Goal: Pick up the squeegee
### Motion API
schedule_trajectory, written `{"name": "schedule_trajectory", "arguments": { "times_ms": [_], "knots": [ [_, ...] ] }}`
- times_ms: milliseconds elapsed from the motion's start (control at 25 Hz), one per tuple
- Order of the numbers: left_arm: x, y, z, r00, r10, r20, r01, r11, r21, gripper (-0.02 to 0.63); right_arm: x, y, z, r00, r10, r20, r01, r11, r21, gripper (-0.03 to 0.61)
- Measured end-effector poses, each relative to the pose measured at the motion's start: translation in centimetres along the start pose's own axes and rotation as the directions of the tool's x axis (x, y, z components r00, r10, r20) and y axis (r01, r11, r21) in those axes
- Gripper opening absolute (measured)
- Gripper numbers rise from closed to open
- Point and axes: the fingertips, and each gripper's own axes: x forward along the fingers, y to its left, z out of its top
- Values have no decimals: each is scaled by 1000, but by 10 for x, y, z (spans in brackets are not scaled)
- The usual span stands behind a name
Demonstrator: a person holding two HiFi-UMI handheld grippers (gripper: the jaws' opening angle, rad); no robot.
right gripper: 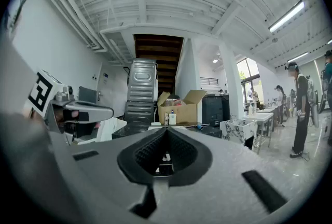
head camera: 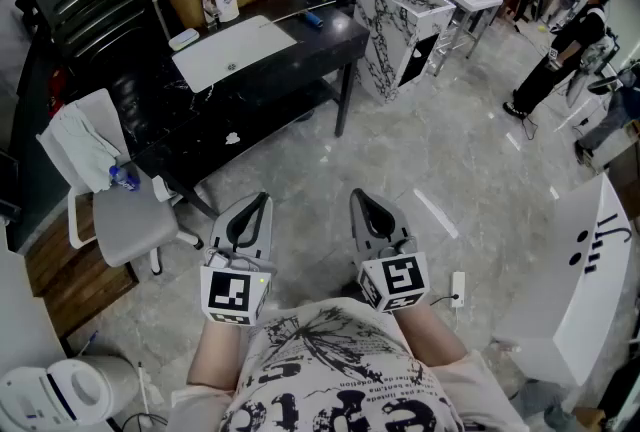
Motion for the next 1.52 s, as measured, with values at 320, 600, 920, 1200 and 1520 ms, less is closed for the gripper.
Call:
{"name": "schedule_trajectory", "arguments": {
  "times_ms": [320,600,920,1200,1520],
  "knots": [
    [-2,4,-6,1000,-21,-1,21,1000,13,12,4,3,-3,1000,-11,-6,11,1000,6,-9],
    [-2,12,-8,1000,-22,-15,22,1000,-9,12,13,1,-9,999,-40,-27,41,998,52,-8],
    [33,24,-23,999,-13,-48,11,1000,-28,12,46,-20,-26,997,-42,-69,48,996,78,-8],
    [122,33,-40,996,26,-81,-28,999,-24,12,120,-85,-40,996,6,-91,1,997,78,-8],
    [281,45,-19,991,106,-77,-108,994,-21,12,239,-209,-25,991,87,-106,-83,996,44,-8]
  ]
}}
